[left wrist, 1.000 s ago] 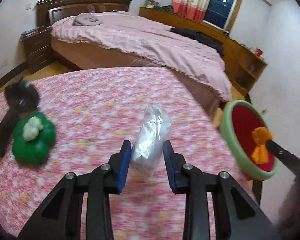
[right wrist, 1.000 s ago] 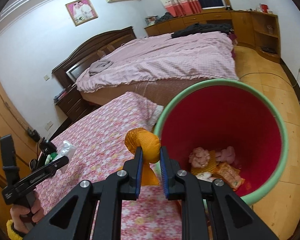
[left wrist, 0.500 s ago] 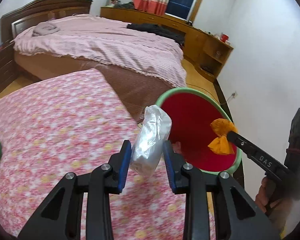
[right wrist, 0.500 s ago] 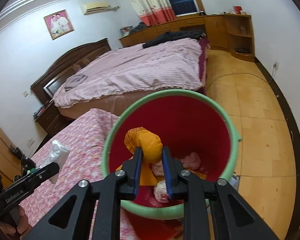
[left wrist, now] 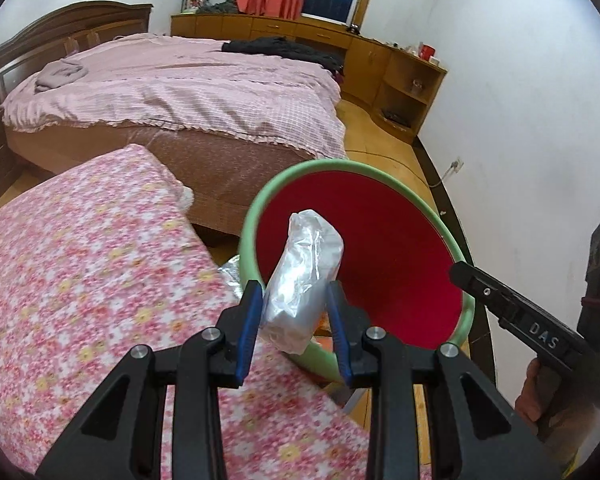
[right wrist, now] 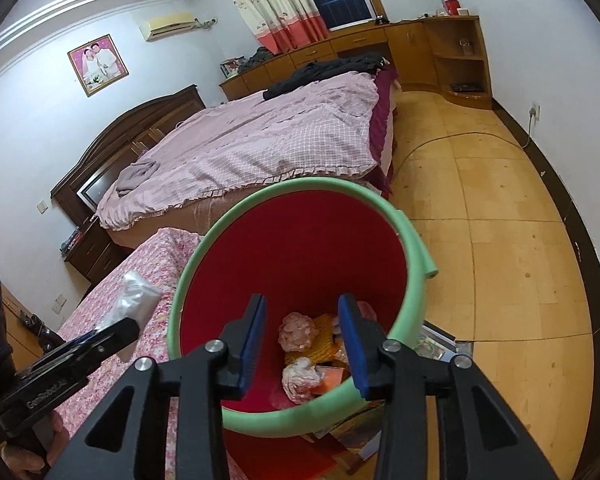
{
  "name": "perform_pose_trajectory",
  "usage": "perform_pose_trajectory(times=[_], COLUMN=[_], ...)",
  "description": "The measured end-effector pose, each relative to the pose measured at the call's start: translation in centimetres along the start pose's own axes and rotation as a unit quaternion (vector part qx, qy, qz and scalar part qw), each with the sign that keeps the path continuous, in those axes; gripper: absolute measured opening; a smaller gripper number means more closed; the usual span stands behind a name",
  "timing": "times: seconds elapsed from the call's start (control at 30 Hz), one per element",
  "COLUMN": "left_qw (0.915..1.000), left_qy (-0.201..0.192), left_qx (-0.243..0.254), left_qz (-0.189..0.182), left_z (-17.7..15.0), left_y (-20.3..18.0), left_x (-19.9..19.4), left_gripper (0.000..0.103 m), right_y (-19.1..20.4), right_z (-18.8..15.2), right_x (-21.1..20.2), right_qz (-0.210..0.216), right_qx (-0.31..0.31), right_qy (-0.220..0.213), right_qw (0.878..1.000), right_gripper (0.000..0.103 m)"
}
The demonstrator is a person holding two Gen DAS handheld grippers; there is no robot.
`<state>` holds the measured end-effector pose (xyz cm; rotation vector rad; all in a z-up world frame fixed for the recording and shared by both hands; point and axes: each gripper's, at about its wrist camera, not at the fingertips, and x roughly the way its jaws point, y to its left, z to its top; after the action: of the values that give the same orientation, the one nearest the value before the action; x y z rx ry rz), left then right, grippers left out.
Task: Collect trash
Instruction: 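Open the left tool to drop the white bag while the right tool drops the orange cloth, then withdraw both open tools from the bucket back over the bed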
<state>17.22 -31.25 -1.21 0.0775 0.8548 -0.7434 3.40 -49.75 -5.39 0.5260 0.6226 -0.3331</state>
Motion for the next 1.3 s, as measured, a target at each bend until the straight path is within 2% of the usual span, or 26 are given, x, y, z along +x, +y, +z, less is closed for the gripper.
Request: perform_pose_trajectory(times=[0.1,0.2,0.27,0.3,0.43,0.5,0.57,0.67,0.8,1.0,1.13,1.2,1.3], left_qw=[0.9999,0.9996,0.9997,0.9998,0.9998,0.9997,0.9995,0.9988,0.9971,0.9924,0.9876,0.9843,0.9780], left_qy=[0.009,0.016,0.016,0.012,0.001,-0.005,-0.010,-0.017,-0.028,-0.039,-0.045,-0.054,-0.065], left_qx=[0.009,0.017,0.014,0.012,0.012,0.008,-0.001,-0.016,-0.029,-0.059,-0.072,-0.074,-0.075], left_qz=[-0.001,0.014,0.012,0.009,0.015,0.023,0.030,0.043,0.064,0.101,0.132,0.151,0.184], left_z=[0.1,0.1,0.0,0.0,-0.1,-0.3,-0.5,-1.0,-1.7,-3.3,-4.5,-5.3,-6.5], left_y=[-0.9,-1.4,-1.5,-1.6,-1.7,-1.5,-1.1,-0.4,0.7,2.9,4.5,4.9,5.5], left_x=[0.8,1.3,1.4,1.3,0.3,-0.6,-1.5,-3.2,-5.3,-8.8,-11.3,-12.7,-14.8], left_gripper=[0.034,0.041,0.050,0.051,0.052,0.052,0.052,0.052,0.052,0.052,0.052,0.052,0.052], right_y=[-0.6,-1.2,-1.4,-1.4,-1.1,-0.8,-0.4,0.6,2.5,6.3,8.8,10.1,11.9], right_z=[-0.1,0.0,0.0,0.0,-0.1,-0.3,-0.4,-0.7,-1.3,-3.0,-4.3,-5.0,-6.1], right_x=[-0.5,-1.1,-1.5,-1.7,-2.1,-2.3,-2.6,-3.3,-4.2,-5.5,-6.3,-6.4,-6.6], right_qz=[-0.009,-0.006,-0.005,-0.006,-0.001,0.010,0.018,0.024,0.033,0.056,0.073,0.080,0.089], right_qx=[0.005,0.014,0.015,0.014,0.012,0.011,0.010,-0.001,-0.016,-0.052,-0.072,-0.080,-0.094], right_qy=[-0.002,0.001,-0.002,-0.004,-0.001,0.006,0.008,0.006,0.004,0.010,0.010,0.015,0.022], right_qw=[1.000,1.000,1.000,1.000,1.000,1.000,1.000,1.000,0.999,0.997,0.995,0.993,0.991], right_gripper=[0.041,0.048,0.051,0.053,0.057,0.065,0.069,0.070,0.076,0.077,0.078,0.083,0.083])
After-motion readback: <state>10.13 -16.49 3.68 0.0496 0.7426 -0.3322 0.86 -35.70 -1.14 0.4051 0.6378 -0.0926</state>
